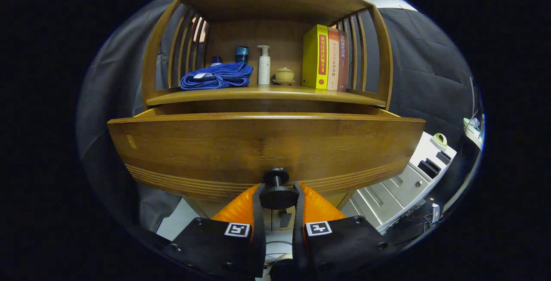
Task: Pull open the drawer, take out the items inside it, and place them on the countertop above the cabinet.
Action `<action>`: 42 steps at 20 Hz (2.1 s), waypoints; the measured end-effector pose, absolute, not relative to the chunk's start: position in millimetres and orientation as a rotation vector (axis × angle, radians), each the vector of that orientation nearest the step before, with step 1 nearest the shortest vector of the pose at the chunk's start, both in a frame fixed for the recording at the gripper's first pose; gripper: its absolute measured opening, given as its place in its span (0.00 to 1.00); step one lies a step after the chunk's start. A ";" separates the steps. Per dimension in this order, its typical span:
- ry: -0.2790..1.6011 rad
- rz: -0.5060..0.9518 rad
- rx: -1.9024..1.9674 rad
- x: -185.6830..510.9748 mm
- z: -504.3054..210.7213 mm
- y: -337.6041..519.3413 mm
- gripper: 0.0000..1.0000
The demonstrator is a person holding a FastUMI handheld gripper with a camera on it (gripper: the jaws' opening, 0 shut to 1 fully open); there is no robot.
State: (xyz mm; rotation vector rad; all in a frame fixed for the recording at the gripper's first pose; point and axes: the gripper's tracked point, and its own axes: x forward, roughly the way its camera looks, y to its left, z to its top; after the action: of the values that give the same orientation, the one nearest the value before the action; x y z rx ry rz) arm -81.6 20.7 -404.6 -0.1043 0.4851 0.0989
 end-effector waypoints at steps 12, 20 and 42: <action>0.499 0.090 -0.106 -110.3 -400.5 16.5 0.34; 0.517 0.089 -0.097 -141.1 -396.4 9.5 0.34; 0.510 0.074 -0.119 -165.7 -394.7 5.6 0.38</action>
State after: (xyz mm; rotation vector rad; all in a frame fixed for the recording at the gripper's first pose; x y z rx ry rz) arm -165.7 5.6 -394.7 -0.1189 0.5102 0.0737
